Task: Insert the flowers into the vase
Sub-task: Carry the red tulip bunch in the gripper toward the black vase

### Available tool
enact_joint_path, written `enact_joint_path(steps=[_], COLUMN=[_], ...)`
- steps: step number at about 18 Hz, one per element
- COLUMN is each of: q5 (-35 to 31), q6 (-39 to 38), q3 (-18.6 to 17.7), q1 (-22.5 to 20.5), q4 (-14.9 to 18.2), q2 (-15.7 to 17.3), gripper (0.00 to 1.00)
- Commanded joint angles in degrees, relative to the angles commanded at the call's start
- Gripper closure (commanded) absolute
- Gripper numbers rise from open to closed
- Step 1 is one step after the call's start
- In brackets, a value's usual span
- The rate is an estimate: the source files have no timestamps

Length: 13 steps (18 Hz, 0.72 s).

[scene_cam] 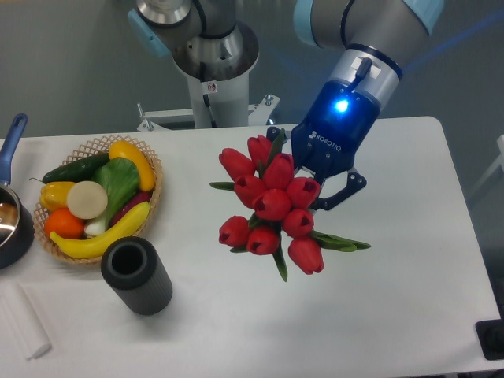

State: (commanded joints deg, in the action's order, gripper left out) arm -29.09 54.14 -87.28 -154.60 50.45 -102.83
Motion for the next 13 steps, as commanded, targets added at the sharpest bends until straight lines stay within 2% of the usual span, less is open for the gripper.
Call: enact_joint_path(steps=[4,13], q5=[0.09,0.09], q6=[-0.17,-0.09], q3=[0.09,0.53], q1=[0.61,1.58], q4=[-1.05,-1.14], q2=[-0.09,-0.96], gripper=[0.6,0.59])
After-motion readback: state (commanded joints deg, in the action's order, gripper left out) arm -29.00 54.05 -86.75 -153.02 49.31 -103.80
